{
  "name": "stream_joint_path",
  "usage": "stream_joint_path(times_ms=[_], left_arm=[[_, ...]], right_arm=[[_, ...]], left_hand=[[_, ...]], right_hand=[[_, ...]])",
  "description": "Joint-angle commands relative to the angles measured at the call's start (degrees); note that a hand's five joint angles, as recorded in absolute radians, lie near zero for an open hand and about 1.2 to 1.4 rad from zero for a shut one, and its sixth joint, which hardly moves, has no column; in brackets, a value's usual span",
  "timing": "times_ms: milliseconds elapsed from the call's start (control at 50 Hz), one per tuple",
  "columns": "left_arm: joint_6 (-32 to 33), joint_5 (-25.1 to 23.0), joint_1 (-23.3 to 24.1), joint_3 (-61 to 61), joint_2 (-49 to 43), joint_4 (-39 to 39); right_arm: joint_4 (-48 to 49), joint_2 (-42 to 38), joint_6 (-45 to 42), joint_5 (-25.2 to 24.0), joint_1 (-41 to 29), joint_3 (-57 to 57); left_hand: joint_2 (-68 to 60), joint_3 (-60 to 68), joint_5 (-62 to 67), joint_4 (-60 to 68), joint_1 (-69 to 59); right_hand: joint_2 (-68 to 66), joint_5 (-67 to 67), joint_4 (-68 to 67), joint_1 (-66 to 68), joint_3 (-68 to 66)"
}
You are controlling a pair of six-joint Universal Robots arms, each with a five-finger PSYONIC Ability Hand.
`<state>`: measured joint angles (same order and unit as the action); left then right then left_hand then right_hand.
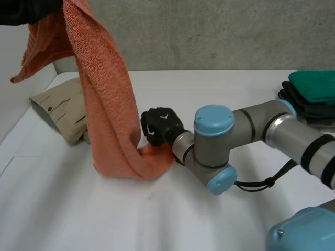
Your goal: Fold the laundry.
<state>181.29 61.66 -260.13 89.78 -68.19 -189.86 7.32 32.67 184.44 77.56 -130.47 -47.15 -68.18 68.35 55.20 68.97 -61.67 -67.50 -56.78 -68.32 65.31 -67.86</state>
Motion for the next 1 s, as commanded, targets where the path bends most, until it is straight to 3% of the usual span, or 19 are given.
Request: stream_joint_path(times_ms=[20, 160, 180, 200, 240, 460, 560, 620, 660, 680, 740, 760, 840, 1000], left_arm=[[-1.4, 2.3, -2.1, -0.6, -0.4, -0.6], [-4.2, 2.0, -6.0, -0.5, -1.2, -0.2], [-4.5, 1.7, -6.1, -0.4, -1.3, 0.0], [-5.3, 1.0, -6.1, -0.2, -1.3, 0.4], [-5.9, 0.6, -5.9, -0.1, -1.3, 0.7], [-6.0, 0.0, -5.6, 0.0, 0.9, 1.9], [-5.9, 0.0, -5.6, 0.0, 1.1, 2.0], [-5.9, 0.3, -5.4, 0.0, 0.9, 2.1], [-5.8, 0.3, -5.5, 0.1, 0.4, 2.4], [-5.8, 0.4, -5.5, 0.1, 0.2, 2.5], [-5.6, 0.6, -6.0, 0.2, -0.5, 3.1], [-5.5, 0.6, -6.3, 0.3, -0.8, 3.3], [-5.0, 0.7, -8.5, 0.5, -2.6, 4.1], [-2.4, -0.2, -11.9, 2.5, -11.7, 8.8]], right_arm=[[-3.0, 11.3, -3.5, 2.0, 6.2, -6.0], [-5.6, 24.5, -18.3, 3.1, 13.4, -12.5], [-6.8, 25.2, -19.5, 2.8, 13.5, -12.8], [-9.5, 25.5, -20.7, 1.8, 13.6, -12.8], [-12.7, 25.2, -20.8, 0.4, 13.7, -12.4], [-36.3, 9.0, -17.7, -20.5, 11.6, -0.8], [-37.5, 4.3, -16.4, -23.7, 7.4, -0.4], [-34.0, 3.0, -13.8, -21.3, 5.0, -0.4], [-30.2, 2.8, -11.5, -18.7, 4.3, -0.1], [-25.5, 3.4, -8.4, -14.6, 4.6, 0.0], [-18.9, 5.9, -3.3, -6.3, 6.0, -0.6], [-15.2, 8.5, -1.2, -0.5, 7.3, -1.6], [-8.9, 17.8, -4.8, 6.8, 10.9, -7.4], [6.0, 38.2, -21.0, 6.9, 17.0, -27.4]], left_hand=[[-11.8, 11.6, 14.8, 11.0, -18.3], [-11.8, 11.6, 14.8, 11.0, -18.3], [-11.8, 11.6, 14.8, 11.0, -18.3], [-11.8, 11.6, 14.8, 11.0, -18.3], [-11.8, 11.6, 14.8, 11.0, -18.3], [-11.8, 11.6, 14.8, 11.0, -18.3], [-11.8, 11.6, 14.8, 11.0, -18.3], [-11.8, 11.6, 14.8, 11.0, -18.3], [-11.8, 11.6, 14.8, 11.0, -18.3], [-11.8, 11.6, 14.8, 11.0, -18.3], [-11.8, 11.6, 14.8, 11.0, -18.3], [-11.8, 11.6, 14.8, 11.0, -18.3], [-11.8, 11.6, 14.8, 11.0, -18.3], [-11.8, 11.6, 14.8, 11.0, -18.3]], right_hand=[[-12.5, -13.2, -11.7, 14.7, -12.1], [-12.5, -13.2, -11.7, 14.7, -12.1], [-4.8, -5.5, -4.0, 7.0, -4.5], [26.2, 25.5, 27.1, -24.0, 26.6], [44.0, 43.3, 44.8, -41.8, 44.3], [45.2, 44.5, 46.0, -43.0, 45.6], [44.5, 43.8, 45.4, -42.4, 44.9], [28.3, 27.6, 29.1, -26.1, 28.7], [6.3, 5.6, 7.1, -4.1, 6.6], [-12.3, -13.0, -11.5, 14.5, -12.0], [-12.5, -13.2, -11.7, 14.7, -12.1], [-12.5, -13.2, -11.7, 14.7, -12.1], [-12.5, -13.2, -11.7, 14.7, -12.1], [-12.5, -13.2, -11.7, 14.7, -12.1]])
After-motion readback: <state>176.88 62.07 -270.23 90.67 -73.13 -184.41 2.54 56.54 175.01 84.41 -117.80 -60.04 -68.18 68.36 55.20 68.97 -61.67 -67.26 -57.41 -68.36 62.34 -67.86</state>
